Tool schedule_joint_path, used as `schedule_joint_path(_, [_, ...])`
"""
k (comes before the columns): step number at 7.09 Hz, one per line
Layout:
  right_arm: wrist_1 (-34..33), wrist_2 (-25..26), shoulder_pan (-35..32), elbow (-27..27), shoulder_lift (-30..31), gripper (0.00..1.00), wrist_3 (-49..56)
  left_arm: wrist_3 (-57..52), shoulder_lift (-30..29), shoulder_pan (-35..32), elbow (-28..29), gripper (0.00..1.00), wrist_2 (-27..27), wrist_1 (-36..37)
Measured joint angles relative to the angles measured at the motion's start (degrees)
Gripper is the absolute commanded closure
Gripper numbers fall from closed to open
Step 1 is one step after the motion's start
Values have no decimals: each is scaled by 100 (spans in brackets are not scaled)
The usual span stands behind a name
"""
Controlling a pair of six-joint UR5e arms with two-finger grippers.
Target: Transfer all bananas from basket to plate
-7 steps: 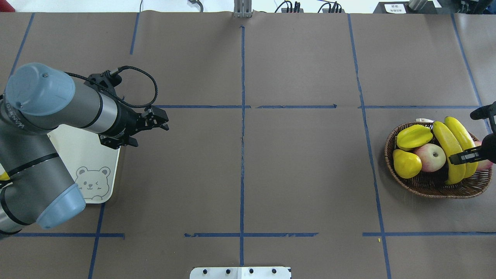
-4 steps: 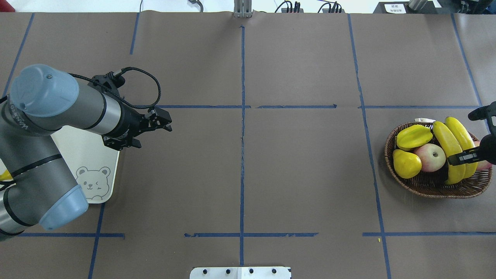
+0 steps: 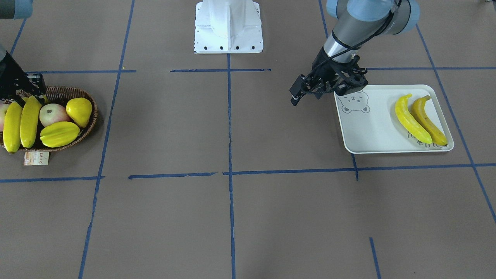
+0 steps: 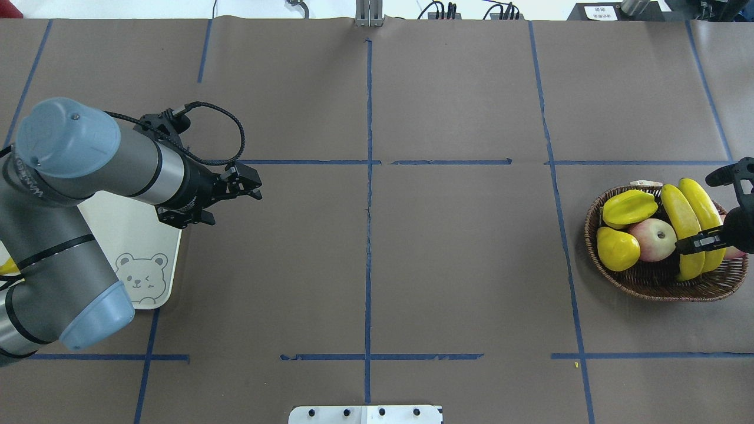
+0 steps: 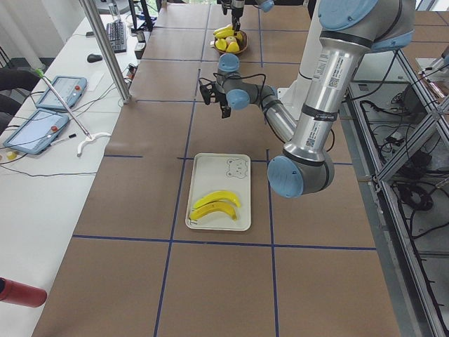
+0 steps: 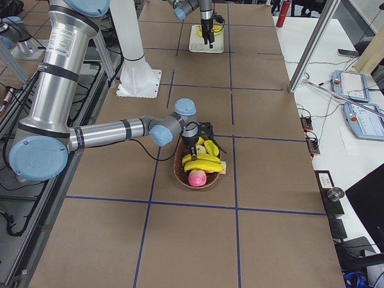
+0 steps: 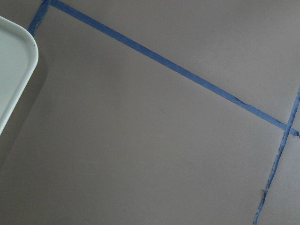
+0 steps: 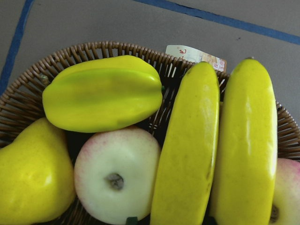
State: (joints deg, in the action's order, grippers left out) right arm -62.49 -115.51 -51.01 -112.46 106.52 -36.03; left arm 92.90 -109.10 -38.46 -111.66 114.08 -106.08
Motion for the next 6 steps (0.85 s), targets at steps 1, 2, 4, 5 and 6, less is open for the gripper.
schedule_joint_path(1, [0, 8, 11, 10, 0, 43, 0, 0, -8, 1, -2, 0, 0, 2])
schedule_joint_path(2, [-1, 15, 22, 17, 0, 43, 0, 0, -16, -1, -3, 0, 0, 6])
schedule_joint_path(4, [-1, 25, 34, 40, -3, 46, 0, 0, -22, -3, -4, 0, -2, 8])
schedule_joint_path(5, [0, 26, 36, 45, -2, 60, 0, 0, -23, -3, -4, 0, -4, 9])
schedule_joint_path(6, [-1, 20, 38, 48, -2, 73, 0, 0, -23, -3, -5, 0, -2, 9])
